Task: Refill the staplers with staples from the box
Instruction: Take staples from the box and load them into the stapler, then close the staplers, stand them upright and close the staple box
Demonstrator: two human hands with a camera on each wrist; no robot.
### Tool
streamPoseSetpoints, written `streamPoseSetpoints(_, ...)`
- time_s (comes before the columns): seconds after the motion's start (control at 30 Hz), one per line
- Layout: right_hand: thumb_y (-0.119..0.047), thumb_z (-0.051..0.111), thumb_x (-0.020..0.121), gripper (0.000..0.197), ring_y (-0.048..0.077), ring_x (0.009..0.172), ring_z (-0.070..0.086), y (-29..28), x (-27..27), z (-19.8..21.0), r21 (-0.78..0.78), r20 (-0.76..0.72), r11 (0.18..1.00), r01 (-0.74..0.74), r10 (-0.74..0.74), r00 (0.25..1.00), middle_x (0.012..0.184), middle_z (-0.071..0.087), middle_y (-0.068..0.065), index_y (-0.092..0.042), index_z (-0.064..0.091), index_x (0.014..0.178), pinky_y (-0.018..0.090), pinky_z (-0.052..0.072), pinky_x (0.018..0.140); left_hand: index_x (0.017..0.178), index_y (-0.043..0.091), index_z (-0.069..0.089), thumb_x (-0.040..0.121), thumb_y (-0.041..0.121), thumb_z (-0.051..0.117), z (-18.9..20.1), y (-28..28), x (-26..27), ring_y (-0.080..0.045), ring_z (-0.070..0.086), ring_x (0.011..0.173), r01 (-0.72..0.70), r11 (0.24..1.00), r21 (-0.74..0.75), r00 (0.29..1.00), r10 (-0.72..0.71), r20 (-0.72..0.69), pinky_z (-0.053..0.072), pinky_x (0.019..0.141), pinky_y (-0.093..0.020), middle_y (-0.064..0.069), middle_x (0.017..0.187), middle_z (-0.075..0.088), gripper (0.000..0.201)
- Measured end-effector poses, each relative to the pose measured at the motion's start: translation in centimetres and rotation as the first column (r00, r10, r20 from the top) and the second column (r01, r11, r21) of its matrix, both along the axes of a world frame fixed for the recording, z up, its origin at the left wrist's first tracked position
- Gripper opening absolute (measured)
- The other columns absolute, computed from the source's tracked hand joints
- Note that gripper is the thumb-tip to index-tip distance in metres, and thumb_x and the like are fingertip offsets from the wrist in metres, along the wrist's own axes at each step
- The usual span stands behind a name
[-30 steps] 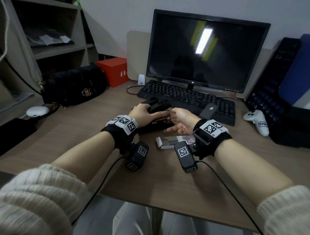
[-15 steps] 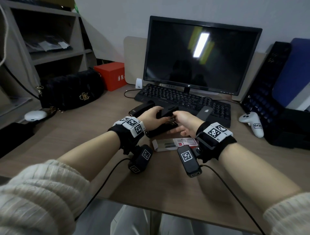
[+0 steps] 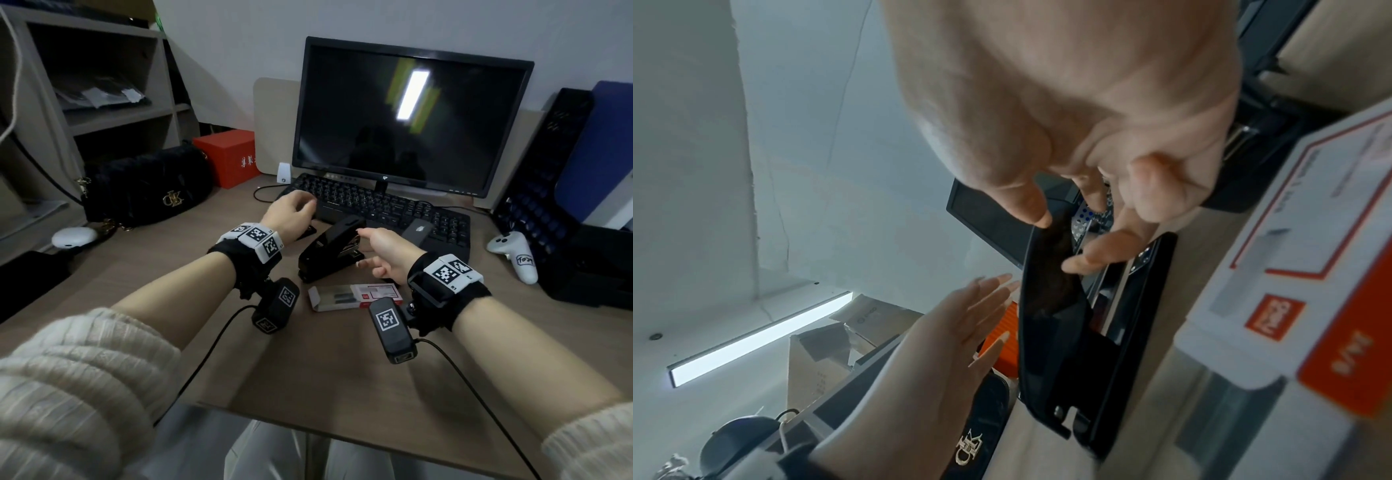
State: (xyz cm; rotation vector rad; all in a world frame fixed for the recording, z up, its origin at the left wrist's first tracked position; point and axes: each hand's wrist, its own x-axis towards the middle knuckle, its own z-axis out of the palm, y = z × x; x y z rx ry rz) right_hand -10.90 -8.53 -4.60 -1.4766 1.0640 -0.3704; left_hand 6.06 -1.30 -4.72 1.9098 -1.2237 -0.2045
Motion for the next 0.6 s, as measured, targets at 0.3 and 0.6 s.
streamPoseSetpoints(0.3, -0.033, 0.042, 0.101, 0.041, 0.014, 0.056, 0.056, -1.0, -0.4, -0.5, 0.003, 0.02, 1.0, 0.004, -0.004, 1.0, 0.136, 0.05, 0.011, -0.012, 0.044, 0.136, 0.017, 0.02, 0.034, 0.142, 0.014, 0.036, 0.087, 0.036, 0.063, -1.4, -0.9, 3.1, -0.035, 0.054, 0.118, -0.146, 0.874, 0.464, 0.983, 0.077, 0.165, 0.047, 0.097, -0.041, -0.016, 0.131, 0.055, 0.066)
streamPoseSetpoints(0.6, -0.032, 0.042, 0.102, 0.04, 0.014, 0.057, 0.055, -0.1, -0.4, -0.4, -0.014, -0.021, 1.0, -0.003, 0.002, 1.0, 0.133, 0.051, 0.011, -0.01, 0.045, 0.135, 0.016, 0.02, 0.032, 0.115, 0.018, 0.065, 0.082, 0.028, 0.071, -1.6, 0.5, 4.0, -0.03, 0.064, 0.098, -0.172, 0.895, 0.412, 0.983, 0.131, 0.128, 0.053, 0.081, -0.033, -0.01, 0.11, 0.066, 0.035)
